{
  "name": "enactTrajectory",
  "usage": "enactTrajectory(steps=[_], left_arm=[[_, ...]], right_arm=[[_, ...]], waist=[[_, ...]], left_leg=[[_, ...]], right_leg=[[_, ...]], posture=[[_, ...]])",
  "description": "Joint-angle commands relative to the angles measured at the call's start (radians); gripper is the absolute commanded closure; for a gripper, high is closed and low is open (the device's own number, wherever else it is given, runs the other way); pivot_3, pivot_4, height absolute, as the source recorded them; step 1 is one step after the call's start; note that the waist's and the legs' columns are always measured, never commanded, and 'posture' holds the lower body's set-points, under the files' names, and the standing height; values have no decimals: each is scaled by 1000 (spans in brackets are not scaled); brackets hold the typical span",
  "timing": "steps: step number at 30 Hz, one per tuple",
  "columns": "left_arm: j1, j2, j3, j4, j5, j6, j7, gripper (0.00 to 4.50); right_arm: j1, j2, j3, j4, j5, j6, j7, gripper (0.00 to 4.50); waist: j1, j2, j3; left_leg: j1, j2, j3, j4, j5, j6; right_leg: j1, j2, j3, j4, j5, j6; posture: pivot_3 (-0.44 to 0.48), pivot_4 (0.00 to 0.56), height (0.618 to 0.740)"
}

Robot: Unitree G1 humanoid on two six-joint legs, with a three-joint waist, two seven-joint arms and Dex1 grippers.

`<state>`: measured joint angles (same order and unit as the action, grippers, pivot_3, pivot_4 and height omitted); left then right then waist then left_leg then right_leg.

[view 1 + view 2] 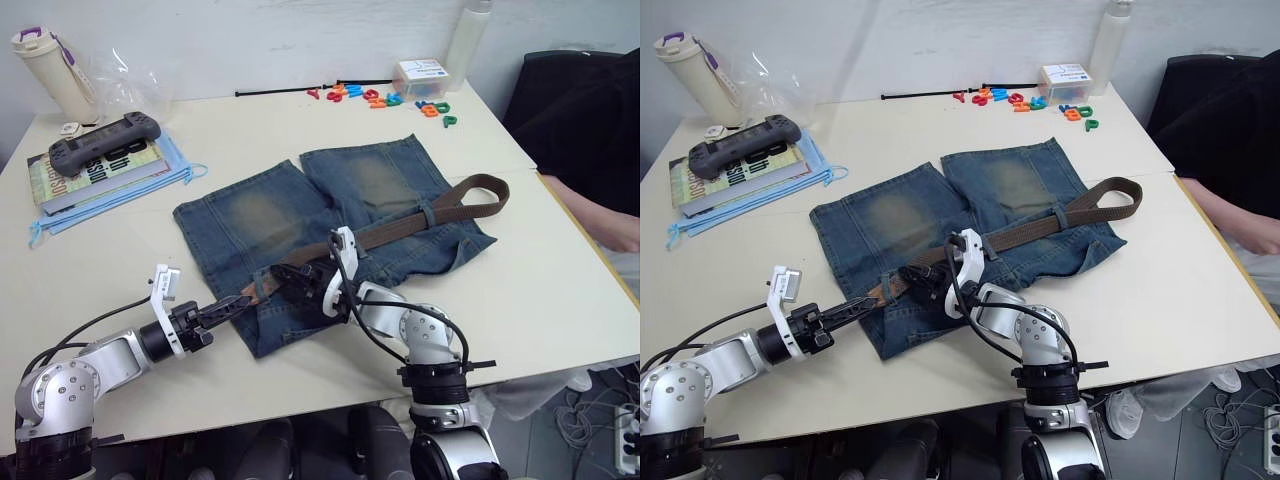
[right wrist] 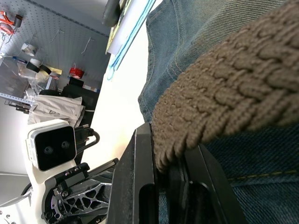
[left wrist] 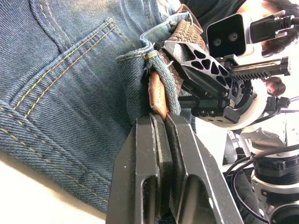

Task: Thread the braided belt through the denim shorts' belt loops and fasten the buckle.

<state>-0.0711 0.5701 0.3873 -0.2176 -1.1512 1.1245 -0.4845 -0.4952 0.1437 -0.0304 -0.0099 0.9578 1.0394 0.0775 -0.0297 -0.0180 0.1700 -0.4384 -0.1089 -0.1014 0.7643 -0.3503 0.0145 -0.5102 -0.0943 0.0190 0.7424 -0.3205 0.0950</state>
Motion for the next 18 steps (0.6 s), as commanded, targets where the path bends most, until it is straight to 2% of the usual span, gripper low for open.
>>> enactTrajectory(steps=[1,5,7,8,15,18], left_arm=[[-13,1,20,-18,-41,-3,-10,4451],[-17,-2,17,-20,-31,-9,0,4451],[-20,-6,18,-19,-38,-5,7,4500],[-22,-8,18,-19,-39,-5,8,4500],[-21,-13,15,-14,-38,-11,12,4500],[-15,-14,13,-10,-34,-17,6,4500]], right_arm=[[4,10,13,-8,-18,15,-2,4500],[3,-1,21,-23,-35,19,-5,4500],[5,-3,4,-46,-25,26,-17,3609],[8,-7,-14,-69,-4,39,-26,3396],[58,-47,-104,-252,119,149,-120,33],[108,-87,-125,-339,165,194,-166,33]], waist=[[0,0,0],[1,0,0],[2,0,0],[2,0,0],[4,0,0],[4,0,0]], left_leg=[[0,0,0,0,0,0],[0,0,0,0,0,0],[0,0,0,0,0,0],[0,0,0,0,0,0],[-1,0,0,0,0,0],[-1,0,0,0,0,0]], right_leg=[[0,0,0,0,0,0],[0,0,0,0,0,0],[0,0,0,0,0,0],[0,0,0,0,0,0],[0,0,0,-1,0,0],[0,0,0,-1,0,0]], posture=[[0,150,659],[0,150,659],[0,150,659],[0,150,659],[0,150,659],[0,150,659]])
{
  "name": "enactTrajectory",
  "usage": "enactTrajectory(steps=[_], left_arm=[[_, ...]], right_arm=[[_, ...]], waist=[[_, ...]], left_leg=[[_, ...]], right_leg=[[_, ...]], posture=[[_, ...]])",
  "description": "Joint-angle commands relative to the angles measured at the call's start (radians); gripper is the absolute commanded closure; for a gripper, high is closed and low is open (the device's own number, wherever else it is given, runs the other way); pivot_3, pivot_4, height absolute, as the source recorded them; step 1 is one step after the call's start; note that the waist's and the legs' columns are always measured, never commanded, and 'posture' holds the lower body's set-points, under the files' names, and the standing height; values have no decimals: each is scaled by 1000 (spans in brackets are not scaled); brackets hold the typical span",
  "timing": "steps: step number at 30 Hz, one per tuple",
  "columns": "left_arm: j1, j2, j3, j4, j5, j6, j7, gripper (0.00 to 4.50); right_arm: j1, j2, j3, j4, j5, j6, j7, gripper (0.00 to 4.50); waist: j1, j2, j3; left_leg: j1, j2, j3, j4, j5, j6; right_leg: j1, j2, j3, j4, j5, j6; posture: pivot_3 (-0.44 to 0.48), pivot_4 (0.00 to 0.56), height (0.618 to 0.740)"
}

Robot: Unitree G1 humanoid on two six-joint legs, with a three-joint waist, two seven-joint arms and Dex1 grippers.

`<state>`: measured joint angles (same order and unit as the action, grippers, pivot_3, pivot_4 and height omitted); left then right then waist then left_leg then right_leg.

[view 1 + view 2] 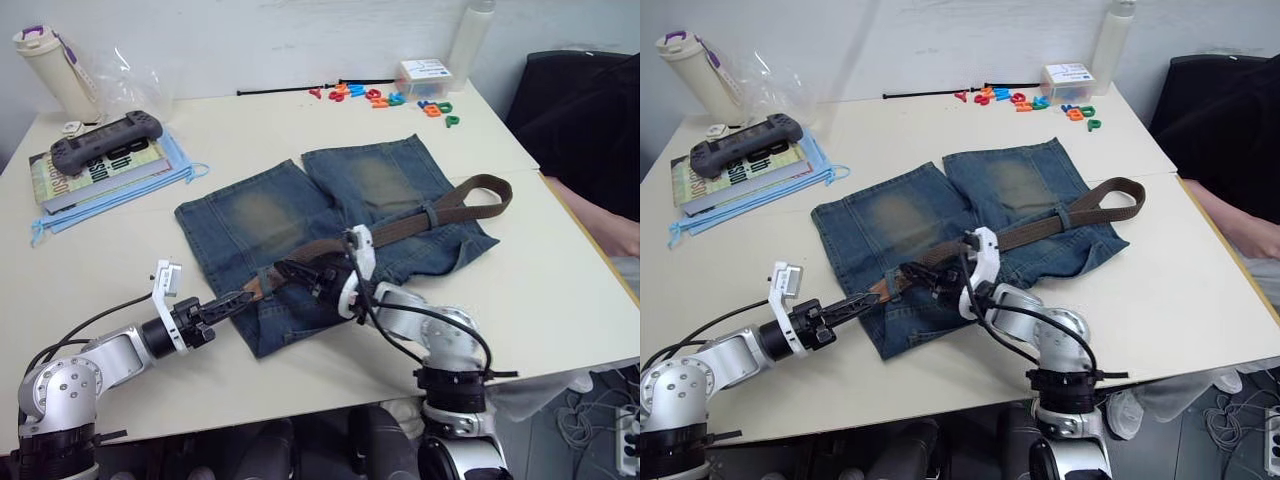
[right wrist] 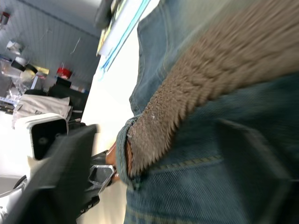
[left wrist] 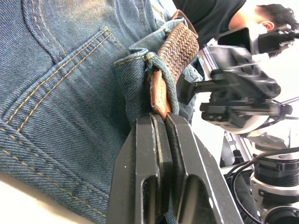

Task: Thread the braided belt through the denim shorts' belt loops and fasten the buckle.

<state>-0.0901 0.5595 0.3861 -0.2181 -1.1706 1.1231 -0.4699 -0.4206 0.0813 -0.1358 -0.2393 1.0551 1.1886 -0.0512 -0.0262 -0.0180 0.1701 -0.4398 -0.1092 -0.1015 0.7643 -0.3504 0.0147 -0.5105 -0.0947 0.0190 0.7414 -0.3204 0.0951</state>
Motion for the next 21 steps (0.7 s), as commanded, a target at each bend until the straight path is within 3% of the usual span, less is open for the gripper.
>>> enactTrajectory(steps=[1,8,13,16,18,21], left_arm=[[6,-3,13,-8,-13,-18,-13,4500],[20,6,5,9,7,-40,-44,4500],[25,11,0,19,19,-49,-64,4500],[26,11,-2,22,26,-52,-73,4500],[26,11,-2,23,30,-54,-77,4500],[23,10,-1,24,35,-55,-81,4500]], right_arm=[[51,-48,-22,-145,83,61,-49,33],[77,-336,-23,-395,92,80,1,33],[95,-491,46,-433,-77,-8,41,33],[124,-507,93,-417,-171,-75,57,751],[134,-502,106,-415,-207,-112,69,1863],[145,-495,125,-401,-263,-156,76,2908]], waist=[[1,0,0],[2,0,0],[1,0,0],[3,0,0],[3,0,0],[3,0,0]], left_leg=[[0,0,0,0,0,0],[0,0,0,-1,-2,5],[2,1,-1,-6,-2,6],[2,1,-1,-8,1,2],[2,1,-1,-9,1,1],[2,0,-1,-9,1,1]], right_leg=[[0,0,0,0,0,0],[1,-1,0,-2,0,0],[4,-1,-2,-8,1,1],[4,-1,-2,-10,1,1],[4,-1,-2,-11,1,1],[4,-1,-1,-12,1,2]], posture=[[0,150,659],[0,150,659],[0,150,659],[0,150,659],[0,150,659],[0,150,659]])
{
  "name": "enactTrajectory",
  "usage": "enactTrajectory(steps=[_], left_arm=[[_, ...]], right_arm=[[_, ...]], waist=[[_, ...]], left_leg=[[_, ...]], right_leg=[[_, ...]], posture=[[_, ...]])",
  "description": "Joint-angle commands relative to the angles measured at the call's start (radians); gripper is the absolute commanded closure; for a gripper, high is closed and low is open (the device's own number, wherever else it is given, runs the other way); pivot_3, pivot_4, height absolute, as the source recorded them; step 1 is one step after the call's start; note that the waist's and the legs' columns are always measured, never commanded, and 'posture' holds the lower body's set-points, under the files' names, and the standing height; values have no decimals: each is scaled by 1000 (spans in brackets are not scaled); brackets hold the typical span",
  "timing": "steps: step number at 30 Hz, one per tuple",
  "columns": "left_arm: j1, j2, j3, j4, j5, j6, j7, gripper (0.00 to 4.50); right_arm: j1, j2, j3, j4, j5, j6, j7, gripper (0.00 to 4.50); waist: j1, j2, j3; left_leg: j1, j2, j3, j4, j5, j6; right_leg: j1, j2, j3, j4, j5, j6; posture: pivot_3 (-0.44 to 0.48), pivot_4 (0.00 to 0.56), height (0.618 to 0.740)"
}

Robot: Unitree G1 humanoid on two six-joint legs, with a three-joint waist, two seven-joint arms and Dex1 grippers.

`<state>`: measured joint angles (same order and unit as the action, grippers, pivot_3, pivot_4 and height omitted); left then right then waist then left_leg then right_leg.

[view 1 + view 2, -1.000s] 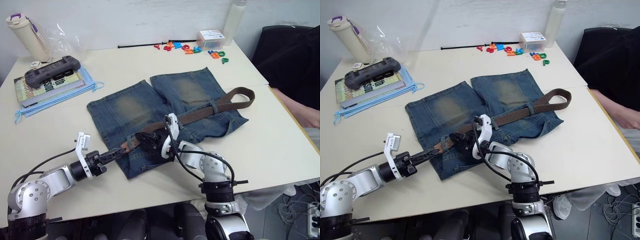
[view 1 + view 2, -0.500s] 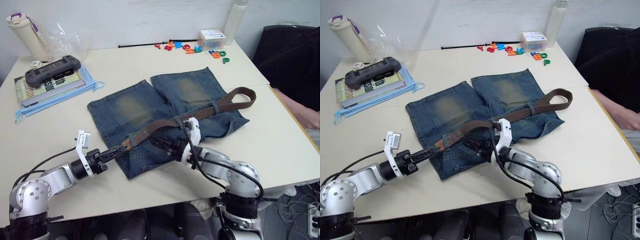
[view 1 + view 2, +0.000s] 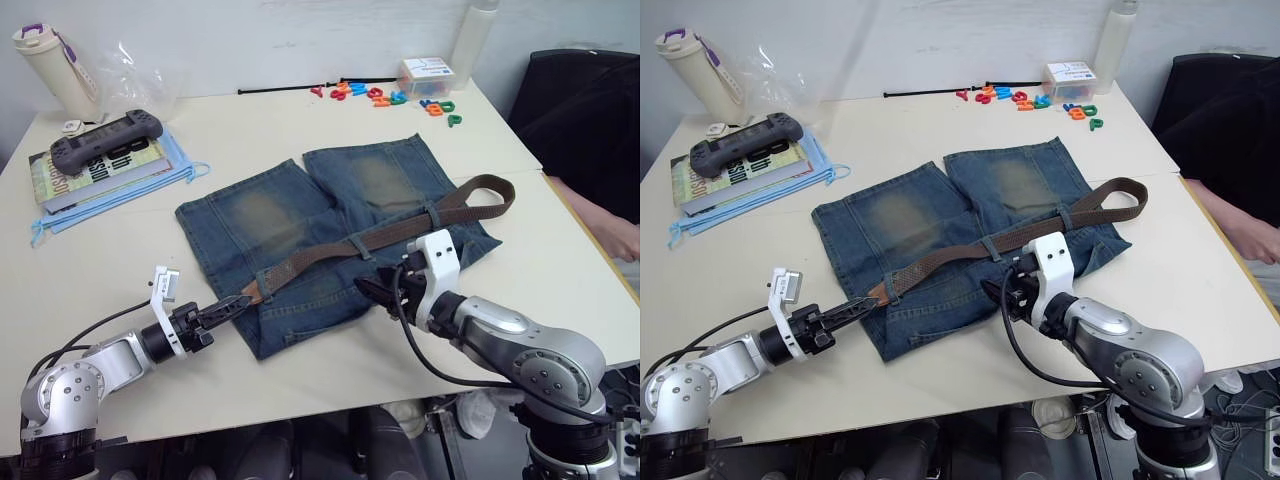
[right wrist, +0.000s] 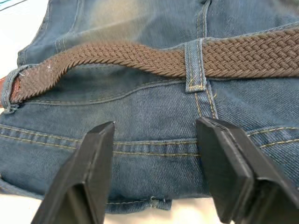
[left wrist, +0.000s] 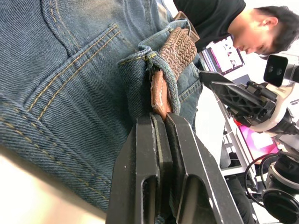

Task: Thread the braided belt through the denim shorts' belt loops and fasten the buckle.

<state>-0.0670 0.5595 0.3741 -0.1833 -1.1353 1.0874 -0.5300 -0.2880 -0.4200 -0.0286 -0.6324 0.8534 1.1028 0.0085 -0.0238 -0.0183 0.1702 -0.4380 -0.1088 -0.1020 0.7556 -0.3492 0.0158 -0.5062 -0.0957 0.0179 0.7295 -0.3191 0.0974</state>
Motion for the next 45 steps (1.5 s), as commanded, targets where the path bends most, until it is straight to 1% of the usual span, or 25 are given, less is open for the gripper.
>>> enactTrajectory(steps=[1,3,4,11,13,15,18,21,25,26,31,33,36,38,40,45], left_arm=[[0,9,11,-12,1,-19,-21,4500],[-1,9,11,-14,2,-19,-22,4500],[-1,9,11,-14,3,-19,-22,4500],[-2,15,14,-17,4,-18,-22,4500],[4,29,17,-17,10,-19,-32,4500],[20,61,32,-7,20,-24,-62,4500],[50,152,72,69,62,-46,-146,4500],[74,241,88,172,129,-97,-245,4500],[103,376,88,393,256,-213,-420,4500],[103,397,82,438,283,-240,-455,4500],[1,522,32,916,481,-488,-615,4500],[-43,562,11,1108,565,-606,-629,4500],[-93,601,12,1320,640,-738,-574,4500],[-118,612,17,1391,663,-782,-549,4500],[-137,616,21,1428,680,-809,-543,4500],[-178,597,12,1425,710,-825,-644,4500]], right_arm=[[17,8,28,3,-88,-86,18,3515],[30,-2,64,34,-152,-115,24,4320],[36,-6,80,46,-178,-126,29,4416],[62,13,164,150,-314,-154,48,4416],[65,26,171,165,-332,-154,52,4416],[67,38,169,168,-346,-150,57,4416],[67,51,164,166,-358,-145,67,4416],[63,59,156,164,-365,-139,75,4416],[58,69,153,157,-375,-127,83,4416],[57,71,153,156,-378,-125,85,4416],[46,83,154,153,-391,-116,94,4416],[38,88,152,152,-396,-113,97,4416],[30,97,155,154,-405,-109,100,4416],[28,103,156,154,-411,-107,104,4416],[26,106,155,154,-416,-104,110,4416],[12,102,154,153,-425,-100,129,4416]], waist=[[2,0,0],[5,0,0],[5,0,0],[10,-1,-1],[11,-2,-1],[11,-4,-3],[10,-5,-3],[9,-5,-3],[11,-6,-4],[10,-6,-4],[10,-7,-4],[10,-8,-5],[6,-9,-5],[2,-8,-5],[-1,-6,-5],[-3,-5,-5]], left_leg=[[0,0,0,0,0,0],[0,0,0,0,0,0],[0,0,0,0,0,0],[1,0,0,0,0,0],[6,0,0,0,0,0],[12,1,0,-2,-3,4],[17,1,-1,-3,-4,5],[17,2,-1,-3,-4,5],[16,2,-2,-3,-4,5],[16,2,-2,-3,-4,5],[16,2,-3,-4,-4,5],[16,2,-5,-4,-5,4],[16,2,-5,-4,-5,4],[16,2,-6,-5,-5,4],[16,2,-6,-6,-5,4],[16,2,-7,-6,-5,4]], right_leg=[[0,0,0,0,0,0],[0,0,0,0,0,0],[0,0,0,0,0,0],[1,0,0,0,0,0],[6,0,0,0,0,0],[12,0,0,-2,0,-1],[16,1,-1,-2,-1,-1],[16,1,-2,-2,-1,-2],[16,1,-3,-3,-2,-4],[16,1,-3,-3,-3,-6],[16,1,-5,-3,-4,-8],[16,1,-7,-3,-4,-8],[16,0,-7,-3,-3,-6],[16,0,-8,-3,-3,-6],[16,0,-8,-3,-3,-6],[16,0,-9,-2,-3,-6]], posture=[[0,150,659],[0,150,659],[0,150,659],[0,150,659],[0,150,659],[0,150,659],[0,150,659],[0,150,659],[0,150,659],[0,150,659],[0,150,659],[0,150,659],[0,150,659],[0,150,659],[0,150,659],[0,150,659]])
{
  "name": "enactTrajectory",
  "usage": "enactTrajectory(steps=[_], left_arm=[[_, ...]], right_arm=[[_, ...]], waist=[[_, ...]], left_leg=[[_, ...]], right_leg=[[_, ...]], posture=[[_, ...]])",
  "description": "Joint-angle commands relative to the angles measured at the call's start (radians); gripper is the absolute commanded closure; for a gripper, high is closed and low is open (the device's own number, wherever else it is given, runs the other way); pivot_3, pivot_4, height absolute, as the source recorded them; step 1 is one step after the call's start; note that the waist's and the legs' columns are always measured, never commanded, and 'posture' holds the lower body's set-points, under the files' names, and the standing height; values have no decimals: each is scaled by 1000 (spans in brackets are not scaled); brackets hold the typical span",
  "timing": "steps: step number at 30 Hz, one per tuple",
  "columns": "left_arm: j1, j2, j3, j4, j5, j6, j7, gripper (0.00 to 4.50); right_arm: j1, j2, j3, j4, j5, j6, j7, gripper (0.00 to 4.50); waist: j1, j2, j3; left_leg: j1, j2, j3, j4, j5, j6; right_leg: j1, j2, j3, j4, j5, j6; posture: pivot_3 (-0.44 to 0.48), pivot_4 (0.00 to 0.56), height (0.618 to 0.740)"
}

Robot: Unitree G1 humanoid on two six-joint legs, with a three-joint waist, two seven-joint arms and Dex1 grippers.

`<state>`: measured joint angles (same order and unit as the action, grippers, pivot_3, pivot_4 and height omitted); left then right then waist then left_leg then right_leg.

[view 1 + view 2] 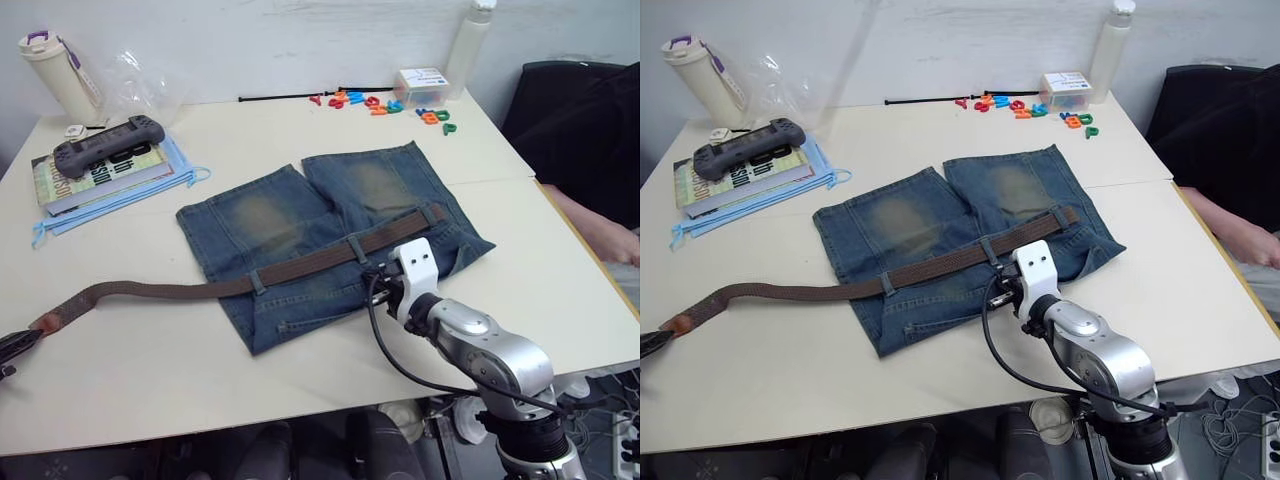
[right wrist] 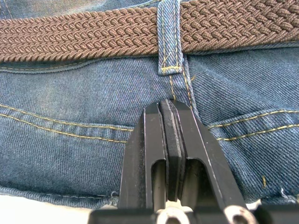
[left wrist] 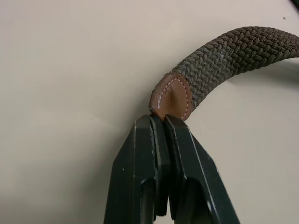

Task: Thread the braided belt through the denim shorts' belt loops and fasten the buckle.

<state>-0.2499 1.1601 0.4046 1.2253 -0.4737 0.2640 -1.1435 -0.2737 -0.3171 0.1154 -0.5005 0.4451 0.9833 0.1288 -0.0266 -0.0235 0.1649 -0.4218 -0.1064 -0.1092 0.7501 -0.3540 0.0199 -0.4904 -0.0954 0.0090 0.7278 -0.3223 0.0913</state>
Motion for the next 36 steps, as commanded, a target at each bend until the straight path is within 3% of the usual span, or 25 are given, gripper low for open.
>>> enactTrajectory(steps=[1,4,7,9,14,15,18,21,25,30,36], left_arm=[[-2,-13,-24,7,57,-12,-45,4124],[-33,-40,-28,-39,61,2,-75,2913],[-74,-52,-21,-113,53,31,-85,1672],[-111,-40,-1,-173,24,89,-107,816],[-122,-50,19,-395,-38,223,-156,770],[-115,-60,22,-488,-68,271,-163,770],[-101,-93,34,-722,-147,387,-150,770],[-112,-139,33,-961,-225,506,-74,770],[-183,-234,-10,-1206,-321,632,57,770],[-258,-352,-95,-1251,-341,689,148,770],[-231,-417,-248,-1166,-223,610,140,770]], right_arm=[[-6,1,6,21,-19,17,12,4470],[-17,-2,-2,16,-26,16,21,4500],[-29,-10,-29,-6,-12,34,40,3542],[-49,-32,-70,-37,21,64,74,2659],[-111,-147,-171,-98,139,160,201,238],[-132,-182,-200,-97,166,180,230,18],[-203,-302,-249,-48,199,200,315,18],[-287,-426,-218,55,150,137,399,18],[-398,-572,-6,280,-61,-115,558,18],[-543,-584,210,596,-308,-445,721,18],[-727,-550,376,971,-537,-791,919,18]], waist=[[1,0,0],[4,0,0],[23,2,1],[31,1,1],[39,-2,1],[39,-2,1],[38,1,3],[32,2,4],[21,2,6],[16,5,9],[11,8,12]], left_leg=[[0,0,0,0,0,0],[0,-1,0,0,0,0],[0,-2,-1,0,1,0],[-1,-1,-3,1,1,0],[-8,-2,-6,2,2,-1],[-12,-3,-5,2,2,-1],[-18,-3,-5,4,4,-5],[-18,-2,-5,3,4,-5],[-18,-2,-4,2,3,-5],[-15,-2,0,2,4,-6],[-17,-3,2,3,6,-7]], right_leg=[[0,0,0,0,0,0],[0,-1,0,0,0,0],[0,-2,-1,0,0,0],[1,-2,-3,0,0,0],[-4,-2,-5,-1,0,0],[-7,-3,-4,-1,1,1],[-11,-3,-5,-2,1,2],[-11,-3,-5,-6,1,2],[-10,-3,-5,-8,1,2],[-10,-2,-3,-6,2,4],[-13,-2,-2,-4,3,5]], posture=[[0,150,659],[0,150,659],[0,150,659],[0,150,659],[0,150,659],[0,150,659],[0,150,659],[0,150,659],[0,150,659],[0,150,659],[0,150,659]])
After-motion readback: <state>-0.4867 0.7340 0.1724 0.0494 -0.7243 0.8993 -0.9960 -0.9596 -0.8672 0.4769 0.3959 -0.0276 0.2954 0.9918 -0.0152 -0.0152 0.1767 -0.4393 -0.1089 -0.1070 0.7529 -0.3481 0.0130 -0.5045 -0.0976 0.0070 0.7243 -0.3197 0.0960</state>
